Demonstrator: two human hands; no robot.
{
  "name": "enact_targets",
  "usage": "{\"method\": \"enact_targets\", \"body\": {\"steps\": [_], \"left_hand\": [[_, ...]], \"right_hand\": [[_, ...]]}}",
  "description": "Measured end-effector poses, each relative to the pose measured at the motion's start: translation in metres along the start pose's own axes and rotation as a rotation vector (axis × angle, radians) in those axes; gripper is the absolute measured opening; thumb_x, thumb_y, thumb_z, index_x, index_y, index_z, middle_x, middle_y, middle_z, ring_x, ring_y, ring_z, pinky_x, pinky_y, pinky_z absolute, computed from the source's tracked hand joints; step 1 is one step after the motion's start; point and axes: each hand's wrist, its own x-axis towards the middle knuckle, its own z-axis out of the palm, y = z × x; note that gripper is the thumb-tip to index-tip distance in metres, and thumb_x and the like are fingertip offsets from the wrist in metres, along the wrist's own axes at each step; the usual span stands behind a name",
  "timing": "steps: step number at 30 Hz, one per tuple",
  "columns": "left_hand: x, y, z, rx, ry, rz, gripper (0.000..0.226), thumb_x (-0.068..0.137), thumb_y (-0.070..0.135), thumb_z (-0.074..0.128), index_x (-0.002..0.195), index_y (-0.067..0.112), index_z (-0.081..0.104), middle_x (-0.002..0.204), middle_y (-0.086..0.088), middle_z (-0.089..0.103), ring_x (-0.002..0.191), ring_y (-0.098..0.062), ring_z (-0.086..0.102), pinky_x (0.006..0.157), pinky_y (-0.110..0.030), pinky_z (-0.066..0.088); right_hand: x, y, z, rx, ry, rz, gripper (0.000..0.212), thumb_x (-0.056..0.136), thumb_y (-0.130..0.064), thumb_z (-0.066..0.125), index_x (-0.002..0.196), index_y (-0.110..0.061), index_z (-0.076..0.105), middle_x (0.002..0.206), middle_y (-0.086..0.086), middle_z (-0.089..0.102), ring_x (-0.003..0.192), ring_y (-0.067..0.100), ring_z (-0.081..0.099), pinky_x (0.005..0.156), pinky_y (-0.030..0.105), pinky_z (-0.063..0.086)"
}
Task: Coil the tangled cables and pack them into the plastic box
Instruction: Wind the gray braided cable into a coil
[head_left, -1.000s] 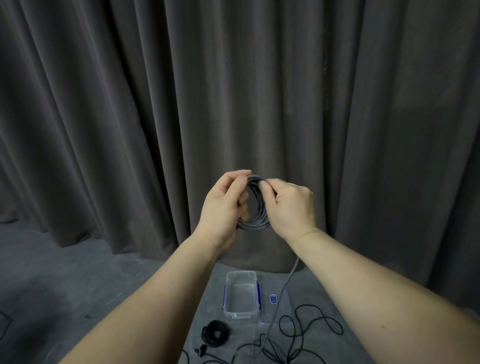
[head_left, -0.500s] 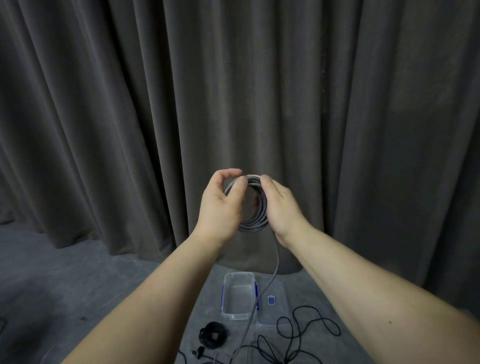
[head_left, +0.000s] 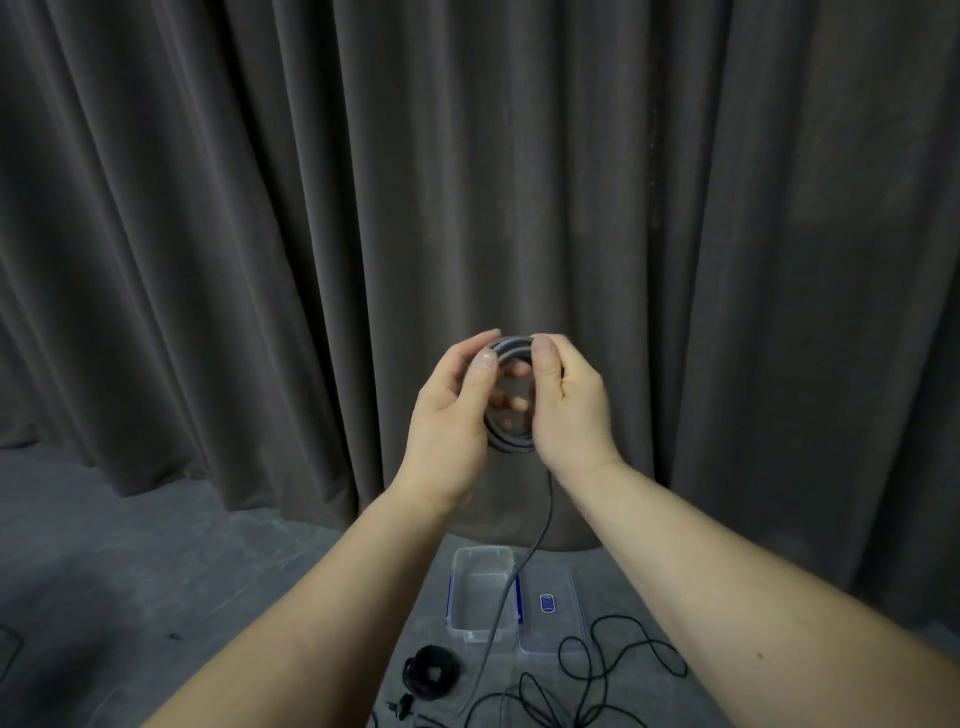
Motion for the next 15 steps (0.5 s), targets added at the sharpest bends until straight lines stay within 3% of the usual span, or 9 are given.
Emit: {"method": "enact_targets", "body": {"steps": [3,8,12,15], "left_hand": [[-0.002,0.000,0.002,-0.024,-0.024,-0.014,0.023,0.101,0.022,0.046,0.119,0.025,0.059,0.091,-0.004,0.068,0.070,-0.014,0.062,0.071,-0.028,0.054],[0.004,-0.003,0.006,0.045,0.058,0.034,0.022,0.096,0.026,0.049,0.108,0.034,0.065,0.057,0.009,0.044,0.051,-0.009,0.037,0.051,-0.025,0.039],[0.011,-0.003,0.000,0.044,0.080,0.048,0.016,0.095,0.022,0.053,0.101,0.025,0.068,0.053,0.013,0.043,0.046,-0.005,0.035,0.048,-0.020,0.033],[0.012,-0.003,-0.004,0.067,0.125,0.032,0.016,0.097,0.015,0.054,0.095,0.021,0.068,0.051,0.013,0.046,0.044,-0.004,0.037,0.047,-0.018,0.034]], "right_hand": [[0.000,0.002,0.003,0.042,0.015,0.052,0.031,0.100,-0.037,0.040,0.085,-0.018,0.059,0.073,-0.004,0.061,0.069,0.013,0.054,0.067,0.039,0.049],[0.001,0.001,0.005,0.040,-0.004,0.084,0.034,0.103,-0.029,0.039,0.072,-0.023,0.053,0.057,-0.011,0.049,0.054,0.007,0.045,0.058,0.031,0.042],[0.002,0.003,0.005,0.042,-0.063,0.075,0.035,0.103,-0.029,0.040,0.073,-0.018,0.053,0.063,-0.001,0.048,0.061,0.011,0.042,0.062,0.032,0.038],[0.003,0.005,0.005,0.113,-0.152,0.149,0.030,0.102,-0.029,0.041,0.087,-0.019,0.065,0.078,0.004,0.062,0.071,0.012,0.053,0.069,0.036,0.048]]}}
